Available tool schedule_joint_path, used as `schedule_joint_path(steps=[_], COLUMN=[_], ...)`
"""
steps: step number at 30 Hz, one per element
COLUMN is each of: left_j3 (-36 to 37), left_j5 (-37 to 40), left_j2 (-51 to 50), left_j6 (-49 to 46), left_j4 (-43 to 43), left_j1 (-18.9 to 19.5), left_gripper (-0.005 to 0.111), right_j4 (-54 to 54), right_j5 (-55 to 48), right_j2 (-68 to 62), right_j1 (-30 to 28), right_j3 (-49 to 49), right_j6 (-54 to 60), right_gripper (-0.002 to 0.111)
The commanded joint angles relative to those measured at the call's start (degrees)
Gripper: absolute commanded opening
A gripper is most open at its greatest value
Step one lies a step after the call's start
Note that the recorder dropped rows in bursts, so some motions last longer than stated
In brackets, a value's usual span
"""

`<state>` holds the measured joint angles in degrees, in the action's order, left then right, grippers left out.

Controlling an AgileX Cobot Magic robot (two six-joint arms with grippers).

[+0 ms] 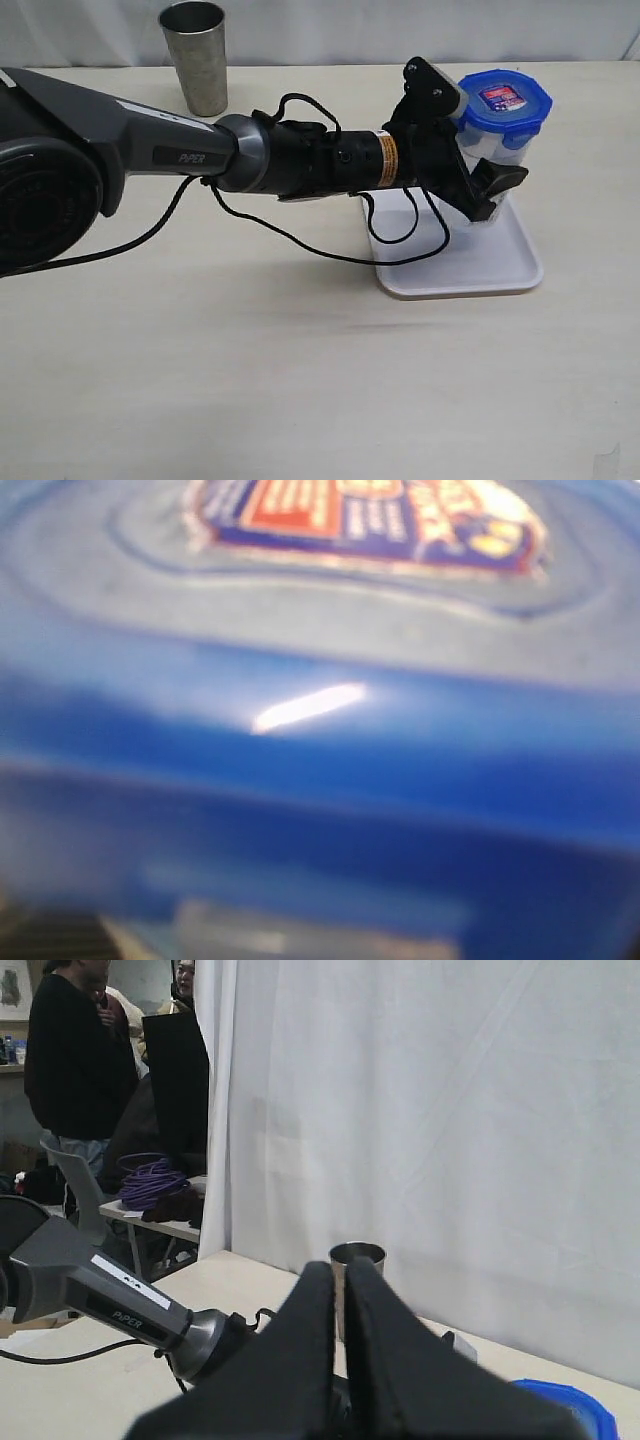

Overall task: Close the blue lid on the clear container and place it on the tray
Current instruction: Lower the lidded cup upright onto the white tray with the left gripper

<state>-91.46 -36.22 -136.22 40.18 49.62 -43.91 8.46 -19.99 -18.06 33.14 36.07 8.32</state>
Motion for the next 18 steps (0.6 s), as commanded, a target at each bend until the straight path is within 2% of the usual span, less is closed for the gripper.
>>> schedule_joint_path(steps=[1, 8, 13, 18], left_j3=[-0.7, -0.7, -0.7, -0.7], left_j5=[-3.1, -3.2, -5.9, -6.2], left_j2=[-0.4, -0.4, -0.4, -0.4], left_j6=[-6.1, -5.1, 2.2, 2.2], left_j4=[-6.2, -5.2, 7.3, 8.4], left_j1=[0.3, -0.1, -0.1, -0.1], left_gripper=[0.000, 0.000, 0.000, 0.000], right_j4=[-0.4, -0.4, -0.4, -0.4], right_j5=[0.4, 0.4, 0.5, 0.5], right_j2=[0.2, 0.2, 0.2, 0.2], right_j1=[-0.3, -0.3, -0.3, -0.3], right_j3=[-0.3, -0.3, -0.3, -0.3], right_j6=[0.7, 0.7, 0.7, 0.7], right_gripper=[0.004, 0.004, 0.004, 0.004])
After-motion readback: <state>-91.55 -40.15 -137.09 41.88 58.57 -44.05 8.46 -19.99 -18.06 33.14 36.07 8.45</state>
